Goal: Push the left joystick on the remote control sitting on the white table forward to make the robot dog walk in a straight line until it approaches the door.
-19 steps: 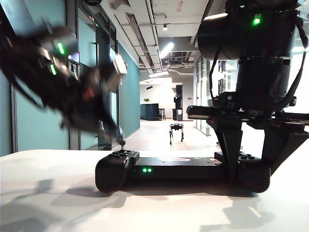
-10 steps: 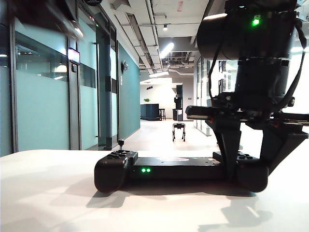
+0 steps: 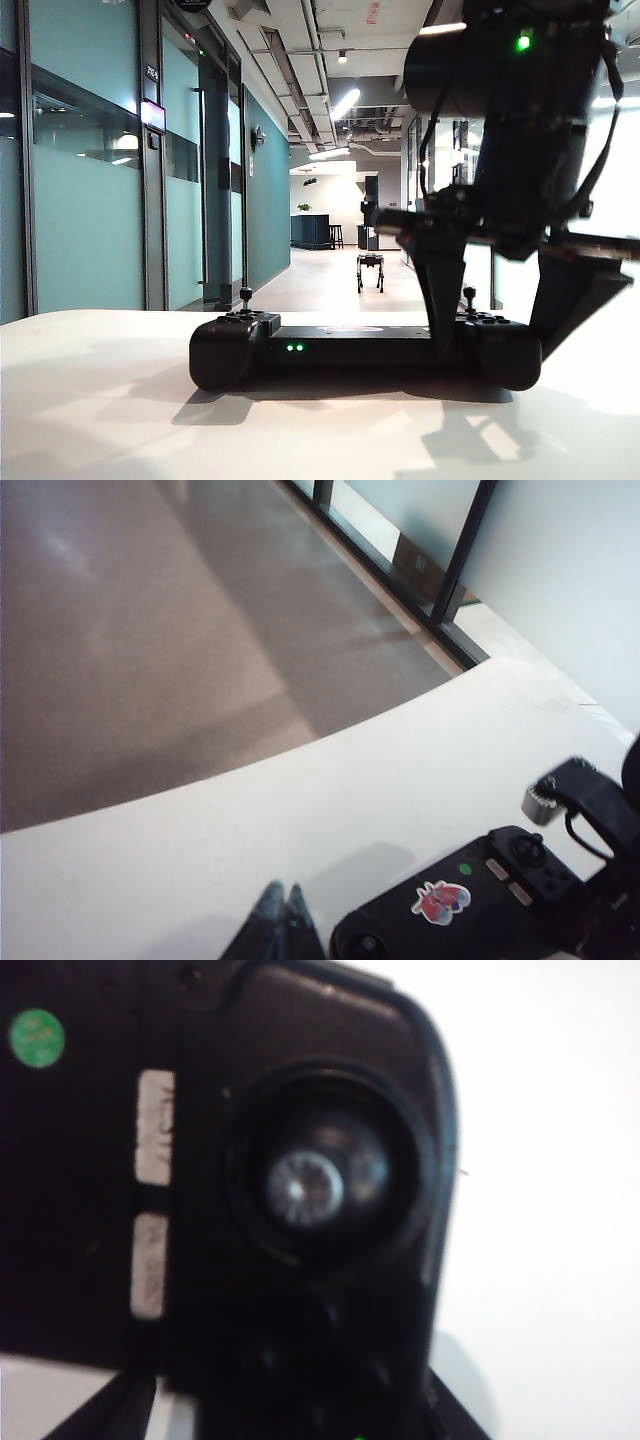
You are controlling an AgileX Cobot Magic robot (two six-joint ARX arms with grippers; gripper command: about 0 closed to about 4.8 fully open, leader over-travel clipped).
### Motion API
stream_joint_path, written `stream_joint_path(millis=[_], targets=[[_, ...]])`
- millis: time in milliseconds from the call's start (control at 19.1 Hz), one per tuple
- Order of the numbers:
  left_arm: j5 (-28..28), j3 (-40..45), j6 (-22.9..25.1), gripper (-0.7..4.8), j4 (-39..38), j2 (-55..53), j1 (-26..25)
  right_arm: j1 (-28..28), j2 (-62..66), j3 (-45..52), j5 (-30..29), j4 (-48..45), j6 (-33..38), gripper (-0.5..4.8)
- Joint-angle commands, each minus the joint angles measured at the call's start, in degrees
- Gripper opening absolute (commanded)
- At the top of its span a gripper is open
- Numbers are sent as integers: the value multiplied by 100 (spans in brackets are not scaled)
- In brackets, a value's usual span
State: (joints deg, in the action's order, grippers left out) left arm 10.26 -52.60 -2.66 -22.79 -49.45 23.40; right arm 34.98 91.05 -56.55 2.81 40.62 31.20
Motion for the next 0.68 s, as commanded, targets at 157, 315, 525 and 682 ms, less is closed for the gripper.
stream_joint_path(millis=[157, 315, 525, 682], targets=[[2, -20, -105, -6, 9, 170, 9, 9, -44, -776, 26, 881, -365, 346], [0, -20, -210, -6, 7, 356, 11, 17, -188, -1174, 179, 1567, -623, 346], [2, -20, -382, -6, -149, 627, 11, 17, -927, -1185, 179, 1805, -638, -11], [2, -13, -380, -6, -651, 833, 13, 22, -1532, -1178, 345, 1742, -815, -1]])
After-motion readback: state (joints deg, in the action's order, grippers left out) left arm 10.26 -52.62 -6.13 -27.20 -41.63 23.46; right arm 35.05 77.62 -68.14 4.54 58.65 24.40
